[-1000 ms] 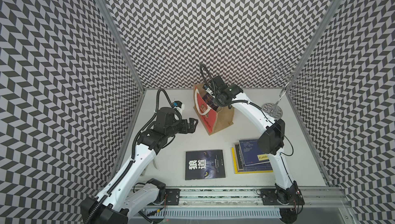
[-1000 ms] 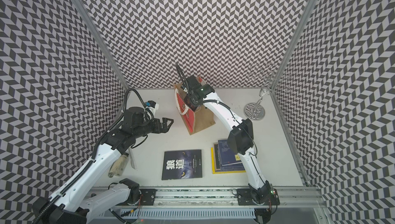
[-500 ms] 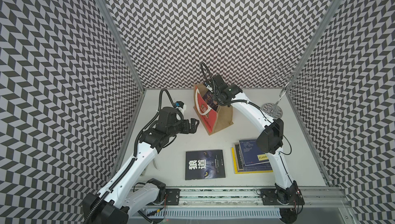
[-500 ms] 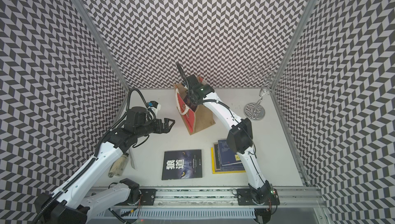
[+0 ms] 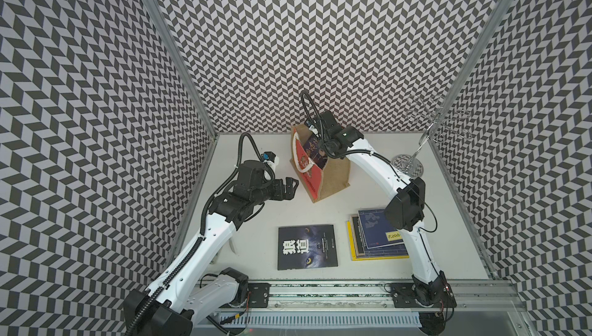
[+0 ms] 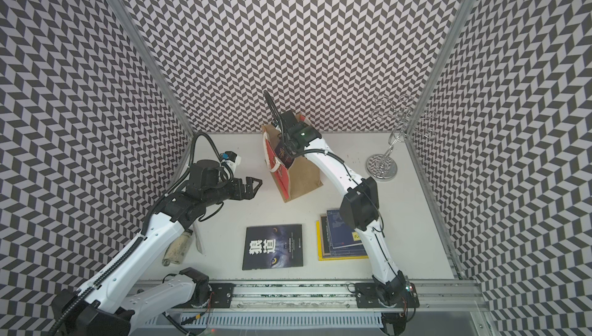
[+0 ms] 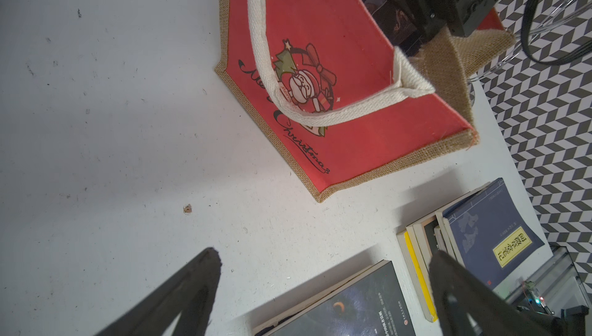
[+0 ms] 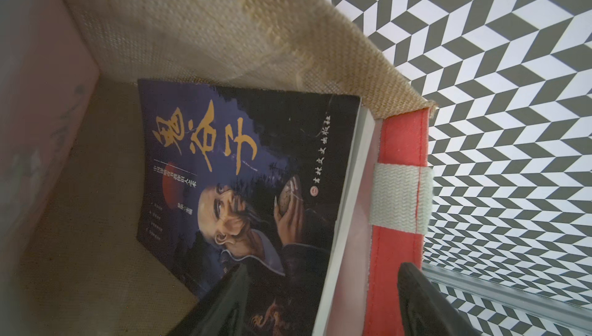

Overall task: Put the books into the canvas bag
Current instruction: Place the book in the canvas bag.

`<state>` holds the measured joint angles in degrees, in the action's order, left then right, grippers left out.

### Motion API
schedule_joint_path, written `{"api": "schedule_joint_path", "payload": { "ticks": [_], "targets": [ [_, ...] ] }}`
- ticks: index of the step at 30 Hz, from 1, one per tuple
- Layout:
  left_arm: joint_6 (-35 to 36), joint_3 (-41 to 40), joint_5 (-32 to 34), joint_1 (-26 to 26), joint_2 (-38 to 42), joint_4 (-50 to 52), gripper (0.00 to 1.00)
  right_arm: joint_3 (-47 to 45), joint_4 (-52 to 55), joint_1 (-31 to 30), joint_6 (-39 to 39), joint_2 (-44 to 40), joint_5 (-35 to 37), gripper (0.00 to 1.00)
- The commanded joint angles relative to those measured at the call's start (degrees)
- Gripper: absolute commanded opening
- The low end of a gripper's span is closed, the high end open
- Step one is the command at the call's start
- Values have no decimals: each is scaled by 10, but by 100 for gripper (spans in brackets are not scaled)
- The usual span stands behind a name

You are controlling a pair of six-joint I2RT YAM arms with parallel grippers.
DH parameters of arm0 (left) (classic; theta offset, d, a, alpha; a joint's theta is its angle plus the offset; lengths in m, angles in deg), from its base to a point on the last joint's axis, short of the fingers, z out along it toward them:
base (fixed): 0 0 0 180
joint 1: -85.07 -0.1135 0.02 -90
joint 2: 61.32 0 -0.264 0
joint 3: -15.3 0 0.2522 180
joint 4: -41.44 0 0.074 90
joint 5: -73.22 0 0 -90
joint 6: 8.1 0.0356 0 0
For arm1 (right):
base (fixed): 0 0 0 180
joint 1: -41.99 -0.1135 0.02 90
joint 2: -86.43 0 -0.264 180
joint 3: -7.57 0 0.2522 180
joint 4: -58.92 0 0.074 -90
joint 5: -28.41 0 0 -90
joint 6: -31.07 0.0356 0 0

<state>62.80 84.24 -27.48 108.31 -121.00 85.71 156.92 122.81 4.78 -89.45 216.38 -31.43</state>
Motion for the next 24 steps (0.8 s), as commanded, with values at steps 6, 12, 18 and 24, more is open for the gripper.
{"api": "schedule_joint_path", "payload": {
  "ticks": [6, 12, 18, 24],
  "targets": [
    [6, 21, 9, 2, 5, -11, 100, 20, -51, 19, 56, -73, -116, 82],
    [6, 19, 9, 1, 5, -11, 99, 17, -58, 71, 144, -118, -280, 88],
    [3, 17, 3, -2, 6, -12, 99, 9, -49, 124, 218, -128, -426, 89],
    [-5, 25, -10, -8, 0, -21, 100, -22, -39, 118, 205, -106, -428, 89]
  ]
}}
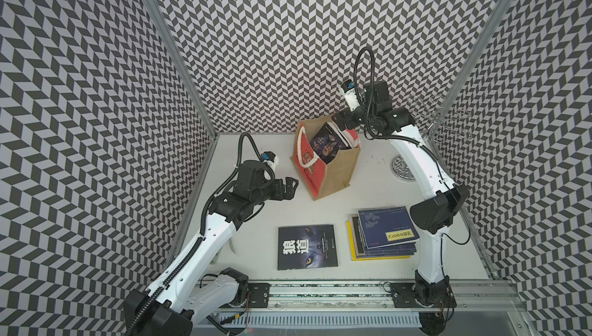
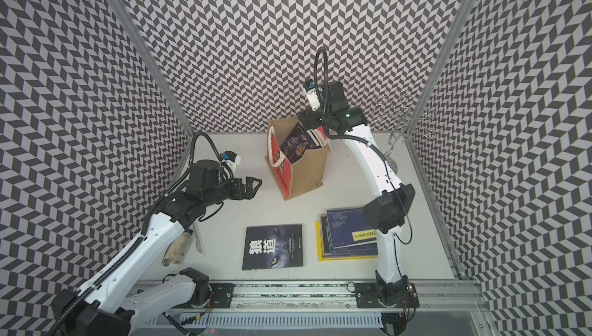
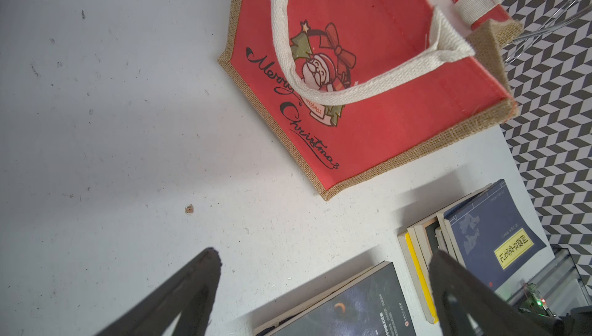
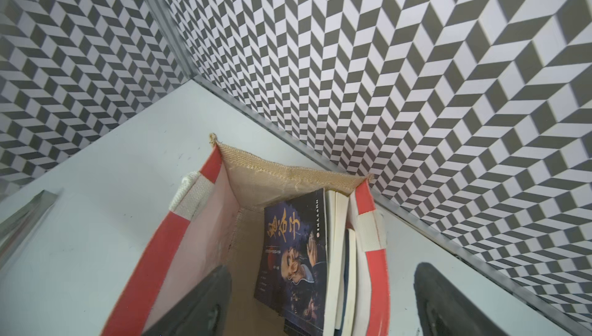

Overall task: Put the books into the canvas bag
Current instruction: Place the book in the canvas bag, then adjust the canvas bag at the center of the board.

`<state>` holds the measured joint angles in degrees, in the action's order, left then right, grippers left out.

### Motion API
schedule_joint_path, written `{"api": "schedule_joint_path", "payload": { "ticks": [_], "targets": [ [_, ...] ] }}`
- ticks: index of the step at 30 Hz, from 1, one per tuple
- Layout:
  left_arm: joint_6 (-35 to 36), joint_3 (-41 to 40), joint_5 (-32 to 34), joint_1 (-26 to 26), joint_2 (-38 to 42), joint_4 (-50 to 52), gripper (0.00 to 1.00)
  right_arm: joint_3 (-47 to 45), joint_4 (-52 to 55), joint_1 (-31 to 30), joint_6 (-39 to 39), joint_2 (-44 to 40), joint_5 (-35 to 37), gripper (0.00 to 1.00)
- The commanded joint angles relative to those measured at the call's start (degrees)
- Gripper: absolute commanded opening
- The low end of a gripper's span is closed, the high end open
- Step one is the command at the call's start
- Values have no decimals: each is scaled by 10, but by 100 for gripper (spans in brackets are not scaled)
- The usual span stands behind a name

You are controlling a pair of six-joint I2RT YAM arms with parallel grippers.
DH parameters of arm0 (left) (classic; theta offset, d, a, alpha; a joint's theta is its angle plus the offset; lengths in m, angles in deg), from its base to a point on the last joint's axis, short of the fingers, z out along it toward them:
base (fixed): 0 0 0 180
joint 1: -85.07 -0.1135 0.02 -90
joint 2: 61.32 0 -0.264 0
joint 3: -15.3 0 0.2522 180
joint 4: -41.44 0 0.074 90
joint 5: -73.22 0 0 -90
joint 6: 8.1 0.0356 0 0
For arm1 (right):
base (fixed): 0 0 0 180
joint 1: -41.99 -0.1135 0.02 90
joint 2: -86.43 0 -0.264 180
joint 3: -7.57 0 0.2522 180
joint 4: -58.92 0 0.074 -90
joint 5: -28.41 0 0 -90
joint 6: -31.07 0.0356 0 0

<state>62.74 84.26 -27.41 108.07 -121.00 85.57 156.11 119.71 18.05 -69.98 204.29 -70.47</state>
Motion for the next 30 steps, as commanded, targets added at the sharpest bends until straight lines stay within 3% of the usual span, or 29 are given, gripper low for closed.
{"api": "schedule_joint_path", "payload": {
  "ticks": [1, 12, 20, 24, 30],
  "targets": [
    [-6, 29, -16, -8, -3, -22, 99, -17, -5, -18, 8, 21, -36, 88],
    [-75, 113, -55, -37, -68, -66, 99, -71, -3, -90, -25, 27, 10, 89],
    [-145, 120, -56, -56, -136, -114, 99, -136, -25, -102, -25, -14, -19, 89],
    [-181, 114, -62, -56, -172, -155, 91, -150, -30, -103, -28, -19, -28, 89],
    [-217, 115, -95, -51, -226, -211, 73, -147, -30, -103, -37, -13, -40, 89]
  ]
}}
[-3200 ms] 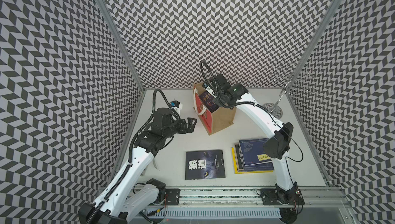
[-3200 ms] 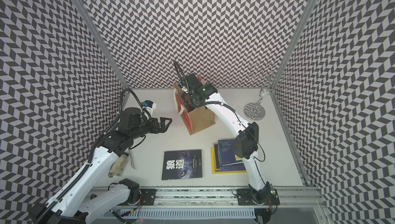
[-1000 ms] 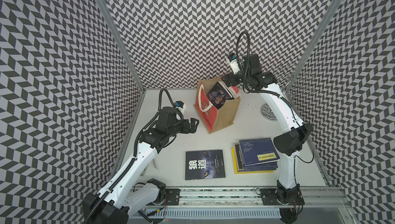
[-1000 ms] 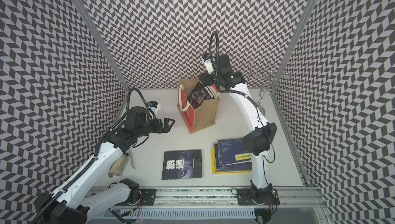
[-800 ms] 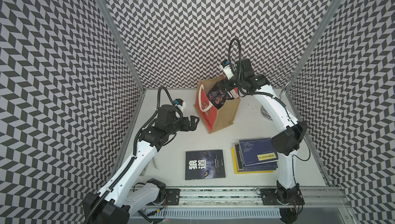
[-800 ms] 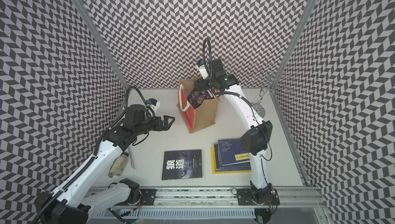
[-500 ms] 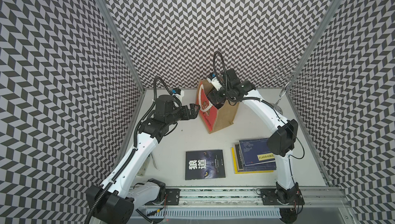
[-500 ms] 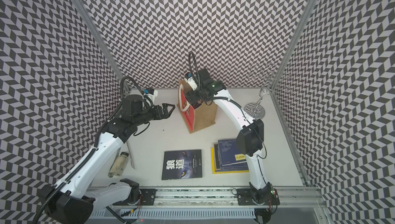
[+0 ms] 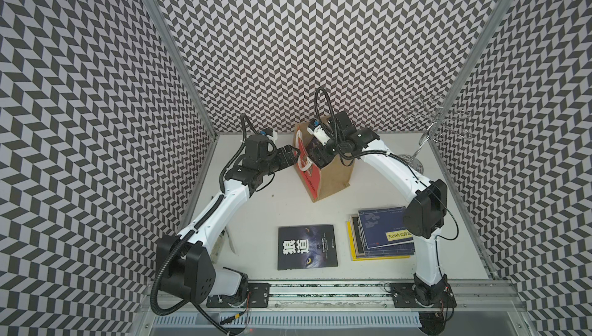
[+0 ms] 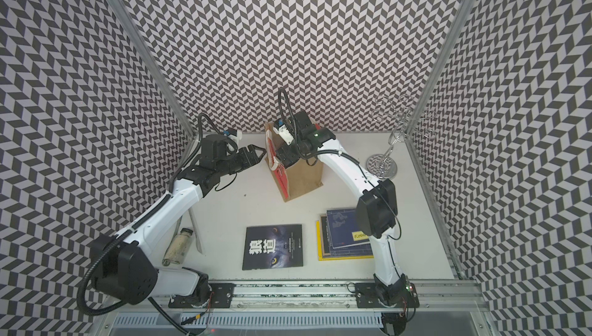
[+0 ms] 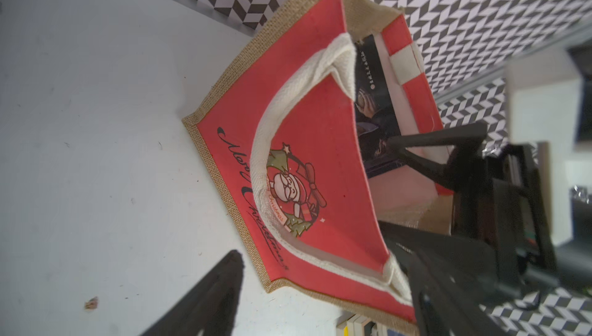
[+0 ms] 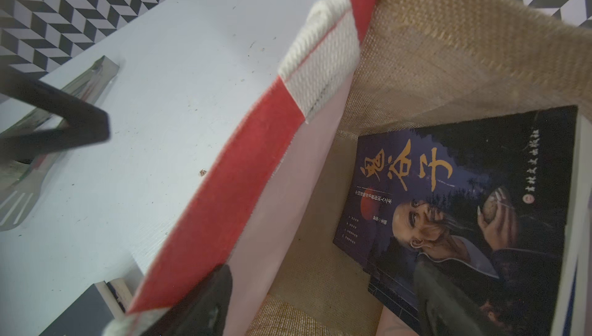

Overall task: Put the books into the canvas bag
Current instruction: Adjust the canvas bag at the center of the board.

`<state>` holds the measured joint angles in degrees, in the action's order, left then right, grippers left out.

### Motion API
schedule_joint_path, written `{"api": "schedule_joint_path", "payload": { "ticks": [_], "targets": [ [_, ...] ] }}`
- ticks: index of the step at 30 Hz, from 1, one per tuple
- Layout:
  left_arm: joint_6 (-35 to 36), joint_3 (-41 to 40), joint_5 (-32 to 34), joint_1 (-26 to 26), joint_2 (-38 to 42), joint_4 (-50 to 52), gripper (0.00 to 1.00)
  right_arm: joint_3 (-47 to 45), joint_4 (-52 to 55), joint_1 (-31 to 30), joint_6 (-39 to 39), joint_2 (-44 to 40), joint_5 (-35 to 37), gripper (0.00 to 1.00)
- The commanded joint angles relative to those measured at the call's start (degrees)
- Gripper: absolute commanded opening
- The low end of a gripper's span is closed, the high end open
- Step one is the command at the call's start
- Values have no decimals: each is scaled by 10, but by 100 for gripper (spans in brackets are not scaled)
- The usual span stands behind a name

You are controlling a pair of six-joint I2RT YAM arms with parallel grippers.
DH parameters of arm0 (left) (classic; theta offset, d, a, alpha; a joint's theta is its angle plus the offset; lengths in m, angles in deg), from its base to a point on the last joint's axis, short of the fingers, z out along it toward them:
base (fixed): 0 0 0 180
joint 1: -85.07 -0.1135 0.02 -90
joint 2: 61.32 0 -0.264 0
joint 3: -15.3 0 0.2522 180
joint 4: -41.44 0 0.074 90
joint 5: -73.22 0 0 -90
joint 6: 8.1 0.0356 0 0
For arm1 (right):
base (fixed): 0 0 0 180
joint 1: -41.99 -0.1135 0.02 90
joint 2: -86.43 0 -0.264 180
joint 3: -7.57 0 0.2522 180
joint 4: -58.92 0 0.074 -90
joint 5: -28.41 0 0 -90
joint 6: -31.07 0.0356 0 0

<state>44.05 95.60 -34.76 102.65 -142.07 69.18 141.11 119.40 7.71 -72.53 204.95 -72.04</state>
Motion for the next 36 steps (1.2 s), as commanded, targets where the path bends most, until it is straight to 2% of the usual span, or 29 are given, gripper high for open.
{"api": "schedule_joint_path", "payload": {
  "ticks": [1, 5, 12, 16, 21, 31, 36],
  "targets": [
    [-36, 0, -27, 3, -19, -55, 72, 6, -27, 0, -13, -18, -27, 89],
    [-48, -10, -28, 4, -9, -82, 73, 13, -25, 0, -16, -8, -33, 89],
    [-28, 11, -29, 3, -19, -55, 72, 56, -7, -3, -18, 12, -60, 89],
    [-21, 8, -32, 4, -28, -56, 70, 114, 44, -8, -28, 40, -63, 89],
    [-14, 16, -35, 6, -39, -57, 66, 121, 59, -10, -32, 41, -57, 89],
    [-18, 21, -41, 7, -32, -69, 78, 113, 59, -8, -48, 36, -89, 89],
    [-20, 41, -50, 8, -41, -71, 84, 86, 18, 4, -15, -5, -67, 87]
  ]
}}
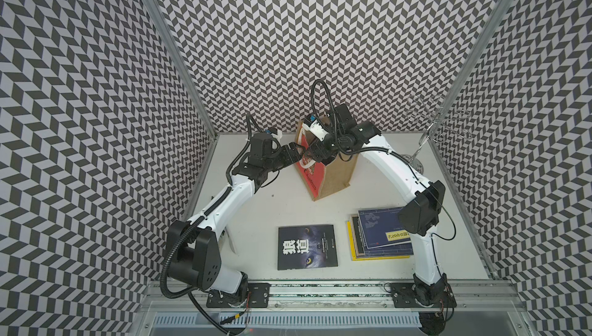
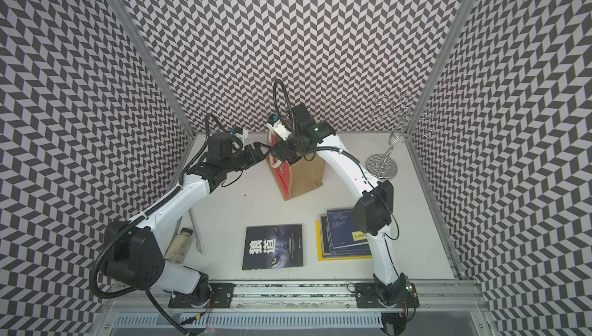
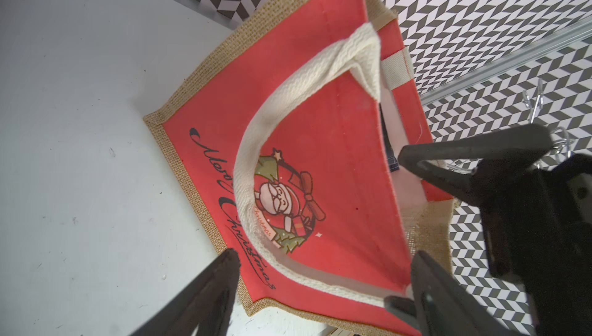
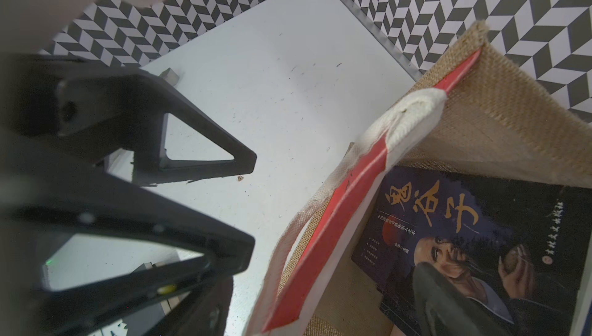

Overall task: Put the books into the canvas bag
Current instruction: Adjust the canvas bag at the center of the board.

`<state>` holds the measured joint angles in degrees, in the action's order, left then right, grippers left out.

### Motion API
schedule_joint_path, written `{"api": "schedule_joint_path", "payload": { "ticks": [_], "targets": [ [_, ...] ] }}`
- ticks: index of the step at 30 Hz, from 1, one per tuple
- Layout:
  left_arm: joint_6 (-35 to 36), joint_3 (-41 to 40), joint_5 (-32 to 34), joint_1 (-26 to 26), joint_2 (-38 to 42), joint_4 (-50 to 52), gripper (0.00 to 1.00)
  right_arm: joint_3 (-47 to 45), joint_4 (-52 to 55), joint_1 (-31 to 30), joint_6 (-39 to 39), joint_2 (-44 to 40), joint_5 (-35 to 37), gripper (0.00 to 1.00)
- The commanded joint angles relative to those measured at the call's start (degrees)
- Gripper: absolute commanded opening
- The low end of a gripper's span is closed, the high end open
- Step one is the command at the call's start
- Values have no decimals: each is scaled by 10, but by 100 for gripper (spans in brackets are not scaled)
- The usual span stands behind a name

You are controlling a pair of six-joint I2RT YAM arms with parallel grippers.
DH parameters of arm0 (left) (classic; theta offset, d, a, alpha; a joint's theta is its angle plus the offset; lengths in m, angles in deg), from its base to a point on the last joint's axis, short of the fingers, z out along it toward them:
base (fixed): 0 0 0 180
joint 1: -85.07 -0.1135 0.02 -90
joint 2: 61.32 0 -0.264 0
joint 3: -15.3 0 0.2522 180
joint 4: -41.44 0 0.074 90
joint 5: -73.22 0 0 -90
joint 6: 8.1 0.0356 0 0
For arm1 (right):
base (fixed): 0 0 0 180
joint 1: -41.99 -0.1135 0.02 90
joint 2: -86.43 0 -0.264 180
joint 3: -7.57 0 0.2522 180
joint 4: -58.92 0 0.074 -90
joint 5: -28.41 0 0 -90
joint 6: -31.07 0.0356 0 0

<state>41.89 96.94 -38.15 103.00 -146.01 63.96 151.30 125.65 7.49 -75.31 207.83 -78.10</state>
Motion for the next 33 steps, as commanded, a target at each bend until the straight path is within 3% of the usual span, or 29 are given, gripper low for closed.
{"api": "schedule_joint_path", "payload": {
  "ticks": [1, 2, 8, 12, 16, 17, 19, 23, 33],
  "targets": [
    [2, 30, -16, 5, -2, -18, 84, -25, -59, 14, 23, -46, -8, 87],
    [2, 33, -16, 6, -2, -18, 84, -32, -72, 26, 37, -59, -16, 100],
    [1, 44, -19, 10, -10, -12, 85, -44, -91, 49, 50, -115, 22, 100],
    [5, 53, -21, 12, -12, -4, 85, -68, -111, 86, 50, -148, -43, 99],
    [15, 66, -15, 13, -10, 12, 86, 36, -6, 118, 39, -95, -75, 100],
    [18, 67, -13, 14, -9, 14, 86, 74, 28, 117, 22, -77, -53, 100],
    [23, 73, -8, 17, -8, 19, 86, 56, 2, 118, 48, -76, 19, 99],
    [42, 93, 16, 33, -17, 42, 86, 150, 69, 120, 71, -3, 28, 100],
    [58, 109, 54, 66, -35, 67, 86, 58, 74, 90, 60, -28, 126, 99]
  ]
}}
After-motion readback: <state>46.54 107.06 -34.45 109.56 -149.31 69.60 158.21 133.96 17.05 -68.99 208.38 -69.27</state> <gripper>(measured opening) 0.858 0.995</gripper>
